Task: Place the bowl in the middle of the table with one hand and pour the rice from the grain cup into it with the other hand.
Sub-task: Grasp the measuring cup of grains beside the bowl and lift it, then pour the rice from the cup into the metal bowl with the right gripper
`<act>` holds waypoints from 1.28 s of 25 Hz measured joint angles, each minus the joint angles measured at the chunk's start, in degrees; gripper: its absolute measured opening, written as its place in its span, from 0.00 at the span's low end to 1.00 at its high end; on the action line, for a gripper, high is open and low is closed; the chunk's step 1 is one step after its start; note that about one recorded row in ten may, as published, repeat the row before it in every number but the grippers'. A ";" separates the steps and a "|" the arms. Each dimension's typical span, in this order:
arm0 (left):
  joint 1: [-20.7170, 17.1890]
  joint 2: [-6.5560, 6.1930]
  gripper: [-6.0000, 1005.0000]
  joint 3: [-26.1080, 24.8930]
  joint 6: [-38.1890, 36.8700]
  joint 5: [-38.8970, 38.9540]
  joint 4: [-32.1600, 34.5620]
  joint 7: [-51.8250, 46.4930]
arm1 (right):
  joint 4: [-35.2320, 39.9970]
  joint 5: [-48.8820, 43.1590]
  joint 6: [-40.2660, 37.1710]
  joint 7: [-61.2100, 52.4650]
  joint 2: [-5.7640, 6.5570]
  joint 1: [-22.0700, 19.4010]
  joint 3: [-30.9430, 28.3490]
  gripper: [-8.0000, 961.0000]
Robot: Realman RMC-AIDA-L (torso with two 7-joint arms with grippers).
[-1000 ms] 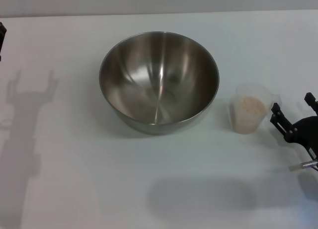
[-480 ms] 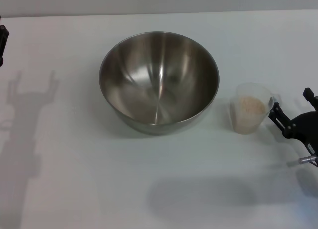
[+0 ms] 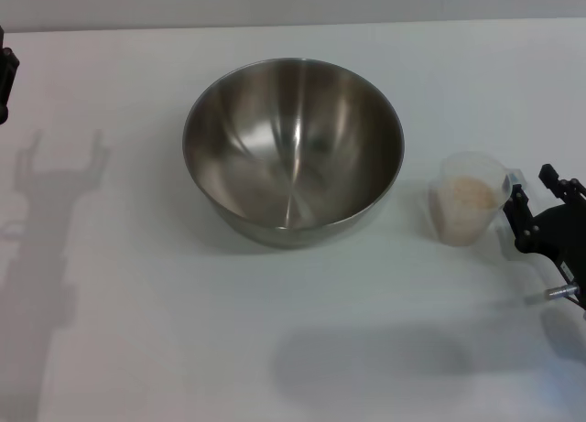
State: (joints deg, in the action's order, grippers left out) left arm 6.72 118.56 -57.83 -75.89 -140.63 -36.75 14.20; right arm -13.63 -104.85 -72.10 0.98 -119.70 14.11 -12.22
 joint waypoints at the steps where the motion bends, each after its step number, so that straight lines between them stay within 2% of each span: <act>1: 0.06 0.00 0.83 0.00 -0.01 0.00 0.11 -0.10 | 0.01 0.00 0.02 0.00 0.00 0.04 0.00 0.70; 10: 0.13 0.07 0.83 0.16 -0.04 0.00 0.28 -0.36 | 0.01 0.00 0.05 0.29 -0.08 0.21 -0.48 0.26; 12: 0.08 0.08 0.83 0.17 -0.05 0.00 0.28 -0.36 | -0.01 0.00 -0.20 0.34 -0.10 0.15 -0.57 0.04; 18: -0.10 0.09 0.83 0.18 -0.03 0.29 0.29 -0.39 | -0.25 0.00 -4.52 0.43 -0.09 -0.95 -1.08 0.02; 25: -0.28 0.09 0.83 0.63 0.19 0.34 0.28 -0.40 | 0.25 0.00 -18.46 0.60 0.28 -2.88 -2.10 0.01; 29: -0.29 0.09 0.83 1.27 0.37 0.40 0.86 -0.41 | 1.64 0.00 -24.59 1.86 0.35 -0.99 -3.51 0.01; 32: -0.24 0.17 0.83 1.42 0.41 0.44 1.64 -0.52 | 1.78 0.00 -26.28 7.46 0.35 2.04 -4.24 0.01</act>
State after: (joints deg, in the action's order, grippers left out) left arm 6.48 118.73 -56.41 -75.48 -140.19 -35.12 13.68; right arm -11.86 -104.85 -98.38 8.44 -119.35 16.15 -16.46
